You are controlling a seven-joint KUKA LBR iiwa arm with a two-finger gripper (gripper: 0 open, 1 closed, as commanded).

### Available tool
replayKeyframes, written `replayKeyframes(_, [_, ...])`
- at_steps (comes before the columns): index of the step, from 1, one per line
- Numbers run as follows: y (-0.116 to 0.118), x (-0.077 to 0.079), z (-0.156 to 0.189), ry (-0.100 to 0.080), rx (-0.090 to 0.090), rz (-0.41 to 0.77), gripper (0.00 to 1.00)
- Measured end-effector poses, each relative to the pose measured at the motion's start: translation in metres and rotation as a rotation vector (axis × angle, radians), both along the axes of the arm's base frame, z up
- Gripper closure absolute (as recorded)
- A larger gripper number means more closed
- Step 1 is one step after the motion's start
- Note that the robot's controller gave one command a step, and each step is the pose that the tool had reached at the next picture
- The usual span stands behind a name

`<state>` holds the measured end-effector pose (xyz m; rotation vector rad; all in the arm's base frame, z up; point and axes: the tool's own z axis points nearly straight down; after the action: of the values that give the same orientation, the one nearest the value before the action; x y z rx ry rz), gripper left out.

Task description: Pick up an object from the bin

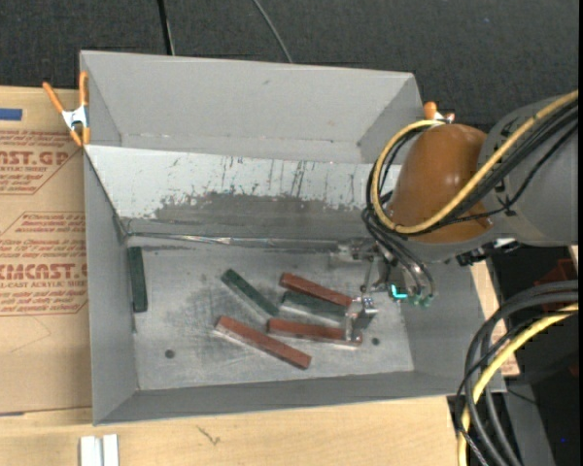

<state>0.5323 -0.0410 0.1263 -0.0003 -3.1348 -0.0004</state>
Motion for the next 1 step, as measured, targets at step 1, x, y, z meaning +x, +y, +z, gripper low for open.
replayKeyframes(1, [0.0, 0.0021, 0.0041, -0.008, -0.001, 0.001, 0.0])
